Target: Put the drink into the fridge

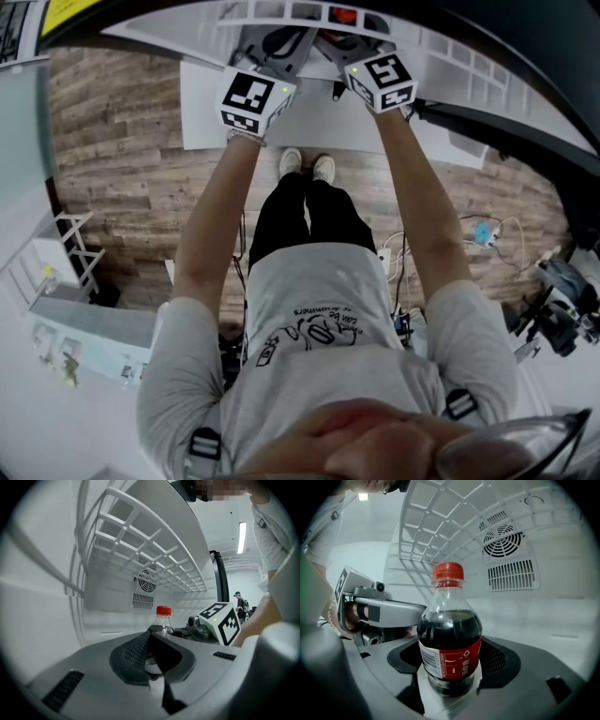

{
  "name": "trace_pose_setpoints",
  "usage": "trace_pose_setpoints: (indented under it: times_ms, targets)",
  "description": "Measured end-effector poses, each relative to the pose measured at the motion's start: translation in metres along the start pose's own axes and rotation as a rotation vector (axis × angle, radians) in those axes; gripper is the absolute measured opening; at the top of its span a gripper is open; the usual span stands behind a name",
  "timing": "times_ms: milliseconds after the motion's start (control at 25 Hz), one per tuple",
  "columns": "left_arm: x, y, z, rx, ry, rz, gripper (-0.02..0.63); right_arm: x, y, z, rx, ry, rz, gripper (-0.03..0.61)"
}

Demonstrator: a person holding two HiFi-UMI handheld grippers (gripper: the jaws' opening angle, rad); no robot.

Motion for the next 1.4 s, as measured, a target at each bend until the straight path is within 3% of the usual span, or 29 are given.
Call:
trace_pose_setpoints:
  times_ms: [520,720,1120,1400]
  targets:
    - [0.024,-0.022,0.001,-0.012,-0.010,-0.021,0.003,-0.003,-0.049,-0.006,-0.041,0.056,-0.065,0.341]
    - [0.048,-0.037,0.006,-0.022,-0.008,-0.072,0.003,-0.014,-0.082,-0.003,-0.017,0.103,-0.073,0.334]
    - [0.074,-0.060,0.050,0.023,-0.016,-0.120,0.003,-0.053,-0.138,0.034,0.057,0.145,-0.048,0.174]
    - [0.094,-0.075,0.106,0.055,-0.013,-0.162,0.003,-0.087,-0.178,0.069,0.083,0.171,-0.019,0.116]
Point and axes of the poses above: the fingertips, and each gripper's own axes: y forward along the fingers, x to its right, z out of its top, the point moved 5 cm from there along -y, backward along the fingers, and after that the axes turned 15 degrees about y, right-handed, at the moved point
